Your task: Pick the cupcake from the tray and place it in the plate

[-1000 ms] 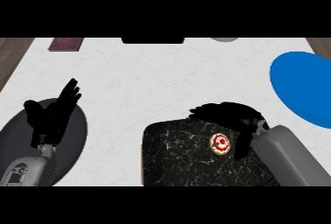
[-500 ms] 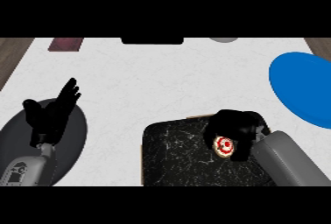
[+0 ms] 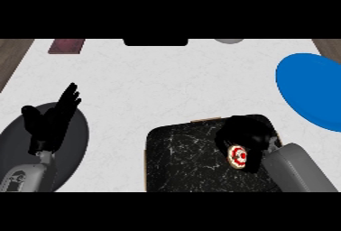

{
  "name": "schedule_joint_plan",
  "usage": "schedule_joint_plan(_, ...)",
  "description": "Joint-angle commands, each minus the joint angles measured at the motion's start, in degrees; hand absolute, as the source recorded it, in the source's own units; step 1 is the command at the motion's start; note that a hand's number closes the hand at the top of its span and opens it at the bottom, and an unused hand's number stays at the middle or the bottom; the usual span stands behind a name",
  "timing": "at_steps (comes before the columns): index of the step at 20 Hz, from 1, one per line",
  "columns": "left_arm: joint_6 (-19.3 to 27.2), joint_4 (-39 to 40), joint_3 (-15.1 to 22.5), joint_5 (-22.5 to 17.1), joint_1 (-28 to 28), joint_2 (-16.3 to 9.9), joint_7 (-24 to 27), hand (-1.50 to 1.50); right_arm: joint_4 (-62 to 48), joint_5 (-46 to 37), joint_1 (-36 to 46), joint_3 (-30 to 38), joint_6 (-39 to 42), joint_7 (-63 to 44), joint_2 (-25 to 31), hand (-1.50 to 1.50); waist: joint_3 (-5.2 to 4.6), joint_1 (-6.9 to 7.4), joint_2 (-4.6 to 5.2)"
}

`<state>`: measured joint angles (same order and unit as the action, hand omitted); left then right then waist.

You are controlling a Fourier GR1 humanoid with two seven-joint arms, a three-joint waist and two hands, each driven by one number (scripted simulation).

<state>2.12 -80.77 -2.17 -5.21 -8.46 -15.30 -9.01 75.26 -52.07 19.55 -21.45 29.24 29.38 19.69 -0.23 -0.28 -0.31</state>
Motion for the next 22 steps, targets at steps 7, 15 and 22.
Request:
schedule_joint_plan(7, -0.3, -0.3, -1.6, -0.6, 0.1, -0.8, -1.4, 0.00, 14.5, 4.3, -12.4, 16.3, -13.2, -5.7, 3.9, 1.50, 0.21, -1.45, -0.08)
schedule_joint_plan(15, -0.6, -0.4, -1.7, -1.1, -1.2, -0.1, -1.2, 0.00, 24.3, 10.0, -13.6, 30.8, -26.3, -9.9, -0.9, 1.50, 0.24, -1.23, 0.14)
schedule_joint_plan(22, 1.3, -0.7, 1.4, 2.9, 1.2, 3.2, 1.0, 0.00, 20.0, 18.4, -13.3, 41.0, -23.7, -13.0, 0.2, 1.50, 0.25, 0.06, 0.26)
